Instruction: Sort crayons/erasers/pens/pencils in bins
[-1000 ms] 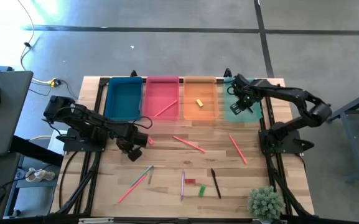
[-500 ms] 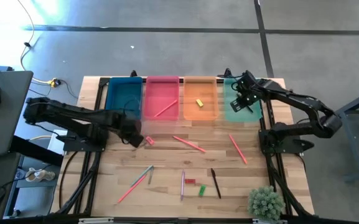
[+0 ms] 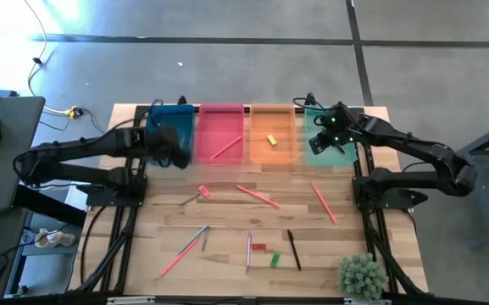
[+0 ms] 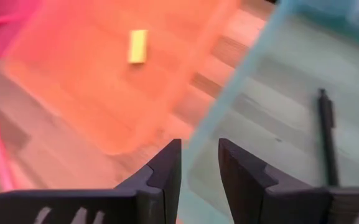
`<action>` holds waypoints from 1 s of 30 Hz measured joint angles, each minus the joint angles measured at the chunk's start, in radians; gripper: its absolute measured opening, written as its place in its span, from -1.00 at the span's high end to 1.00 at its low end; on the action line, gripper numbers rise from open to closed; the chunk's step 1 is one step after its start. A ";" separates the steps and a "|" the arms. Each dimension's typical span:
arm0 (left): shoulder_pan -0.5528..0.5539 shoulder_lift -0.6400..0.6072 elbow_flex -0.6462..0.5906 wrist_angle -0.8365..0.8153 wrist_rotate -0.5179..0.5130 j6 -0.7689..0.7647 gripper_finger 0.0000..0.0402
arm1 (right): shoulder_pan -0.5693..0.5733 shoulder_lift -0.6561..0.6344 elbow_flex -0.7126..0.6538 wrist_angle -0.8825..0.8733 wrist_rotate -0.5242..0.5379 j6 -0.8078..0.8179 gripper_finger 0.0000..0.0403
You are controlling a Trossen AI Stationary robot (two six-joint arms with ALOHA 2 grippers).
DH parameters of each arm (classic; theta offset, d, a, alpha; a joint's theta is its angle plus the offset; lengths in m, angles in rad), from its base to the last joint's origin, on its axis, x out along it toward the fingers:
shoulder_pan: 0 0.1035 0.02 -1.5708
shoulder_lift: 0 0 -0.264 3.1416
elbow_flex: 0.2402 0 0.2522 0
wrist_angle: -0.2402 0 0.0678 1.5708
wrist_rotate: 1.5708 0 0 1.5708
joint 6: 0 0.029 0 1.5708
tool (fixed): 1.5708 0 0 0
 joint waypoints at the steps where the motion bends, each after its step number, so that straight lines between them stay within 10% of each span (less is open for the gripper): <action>1: 0.033 0.004 0.003 0.002 0.001 0.023 1.00 | 0.018 0.002 0.012 0.001 0.001 0.004 0.51; 15: 0.361 0.198 0.003 0.030 0.121 0.155 1.00 | 0.204 0.012 0.137 -0.001 0.154 0.058 0.51; 30: 0.419 0.437 0.003 0.173 0.173 0.209 0.89 | 0.426 0.012 0.137 0.041 0.269 0.176 0.51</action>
